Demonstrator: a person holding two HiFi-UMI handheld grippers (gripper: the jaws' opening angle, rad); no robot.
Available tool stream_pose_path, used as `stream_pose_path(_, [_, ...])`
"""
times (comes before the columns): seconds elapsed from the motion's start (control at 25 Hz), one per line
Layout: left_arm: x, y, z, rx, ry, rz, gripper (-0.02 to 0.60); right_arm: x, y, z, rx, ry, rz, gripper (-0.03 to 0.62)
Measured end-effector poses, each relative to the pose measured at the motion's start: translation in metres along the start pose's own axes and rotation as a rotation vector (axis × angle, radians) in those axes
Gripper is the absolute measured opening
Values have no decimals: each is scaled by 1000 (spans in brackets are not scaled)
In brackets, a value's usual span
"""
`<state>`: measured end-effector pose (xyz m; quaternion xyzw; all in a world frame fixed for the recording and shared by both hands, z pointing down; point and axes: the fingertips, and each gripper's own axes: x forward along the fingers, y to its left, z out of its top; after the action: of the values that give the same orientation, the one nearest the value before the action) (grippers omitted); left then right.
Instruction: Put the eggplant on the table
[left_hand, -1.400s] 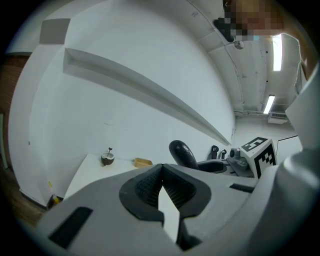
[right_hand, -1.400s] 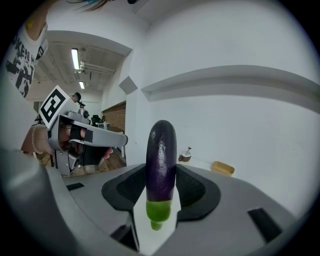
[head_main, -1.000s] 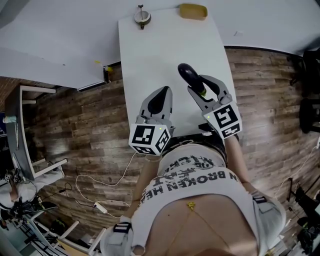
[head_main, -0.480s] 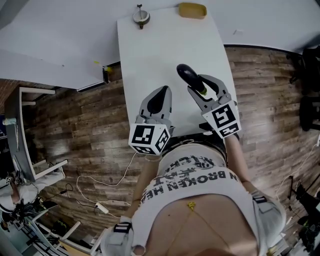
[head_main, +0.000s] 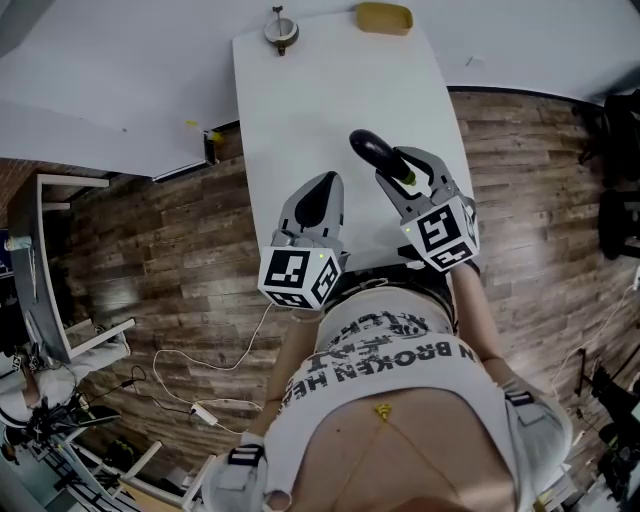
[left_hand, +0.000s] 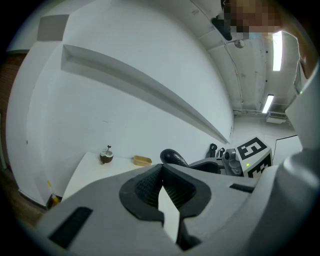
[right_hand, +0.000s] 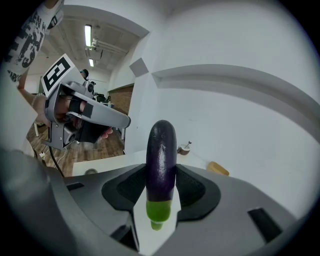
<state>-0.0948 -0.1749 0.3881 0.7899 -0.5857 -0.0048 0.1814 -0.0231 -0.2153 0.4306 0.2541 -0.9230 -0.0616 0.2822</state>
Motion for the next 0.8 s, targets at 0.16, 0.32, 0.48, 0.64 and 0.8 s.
stream_pose_path(0.16, [-6,7,-3,-8,5,5,6,9,8,-8,-25,37,9,183])
stream_pose_path(0.32, [-8,11,-7,-15,15,12,6,18,12,-19,-44,78,27,183])
stream_pose_path(0.48, [-8,9,-12,-24,28,18,6,24,16,-33,-43,105,58,183])
stream_pose_path(0.64, [-12,6,-18,-29,39,23,6,30,25,-51,-43,139,88,183])
stream_pose_path(0.8, [-18,5,-25,-33,50,27,6,36,36,-70,-78,187,106,183])
